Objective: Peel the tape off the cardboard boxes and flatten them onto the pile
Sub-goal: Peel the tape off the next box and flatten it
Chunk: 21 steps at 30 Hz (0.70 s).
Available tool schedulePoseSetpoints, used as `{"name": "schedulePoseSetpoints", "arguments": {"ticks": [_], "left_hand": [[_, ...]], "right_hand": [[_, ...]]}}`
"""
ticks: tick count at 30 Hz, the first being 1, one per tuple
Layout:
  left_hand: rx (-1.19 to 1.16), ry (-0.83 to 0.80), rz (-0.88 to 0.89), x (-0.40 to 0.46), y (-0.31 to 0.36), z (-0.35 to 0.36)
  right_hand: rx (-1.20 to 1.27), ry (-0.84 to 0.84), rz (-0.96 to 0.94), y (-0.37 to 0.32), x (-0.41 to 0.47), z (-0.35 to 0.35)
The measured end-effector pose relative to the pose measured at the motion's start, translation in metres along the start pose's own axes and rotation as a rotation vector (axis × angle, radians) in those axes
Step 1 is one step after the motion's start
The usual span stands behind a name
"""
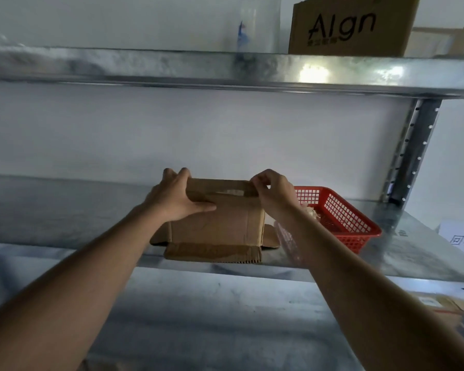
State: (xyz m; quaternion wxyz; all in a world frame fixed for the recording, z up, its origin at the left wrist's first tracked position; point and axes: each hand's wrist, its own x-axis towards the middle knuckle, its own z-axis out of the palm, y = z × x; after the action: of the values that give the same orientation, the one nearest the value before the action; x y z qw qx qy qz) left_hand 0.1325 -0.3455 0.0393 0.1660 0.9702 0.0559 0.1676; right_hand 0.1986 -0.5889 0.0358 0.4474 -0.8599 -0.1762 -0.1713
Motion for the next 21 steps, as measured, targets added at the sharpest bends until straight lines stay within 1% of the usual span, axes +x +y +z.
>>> {"name": "schedulePoseSetpoints", "arguments": {"ticks": [3, 7, 10, 13, 15, 17, 18, 21], "left_hand": [[-0.09, 0.069, 0.031, -0.003, -0.018, -0.005], [-0.169, 0.196, 0.181, -0.006, -0.054, -0.019], [-0.219, 0.261, 0.263, -0.013, -0.077, -0.019], [-0.27, 0.318, 0.34, -0.021, -0.102, -0.019], [-0.291, 0.377, 0.396, -0.024, -0.114, -0.021], [-0.316, 0.42, 0.443, -0.028, -0.121, -0.025], [-0.334, 0.429, 0.467, -0.03, -0.123, -0.028], [-0.382, 0.441, 0.558, -0.04, -0.126, -0.037]], "right_hand": [[0.021, 0.031, 0.034, -0.016, -0.003, 0.013], [0.108, 0.086, 0.113, -0.042, -0.01, 0.026], [0.258, 0.059, 0.22, -0.061, -0.018, 0.032], [0.283, 0.103, 0.24, -0.077, -0.02, 0.039], [0.407, 0.107, 0.337, -0.085, -0.019, 0.037], [0.517, 0.05, 0.413, -0.092, -0.02, 0.03], [0.501, 0.016, 0.396, -0.095, -0.021, 0.026], [0.339, -0.049, 0.283, -0.103, -0.028, 0.026]]}}
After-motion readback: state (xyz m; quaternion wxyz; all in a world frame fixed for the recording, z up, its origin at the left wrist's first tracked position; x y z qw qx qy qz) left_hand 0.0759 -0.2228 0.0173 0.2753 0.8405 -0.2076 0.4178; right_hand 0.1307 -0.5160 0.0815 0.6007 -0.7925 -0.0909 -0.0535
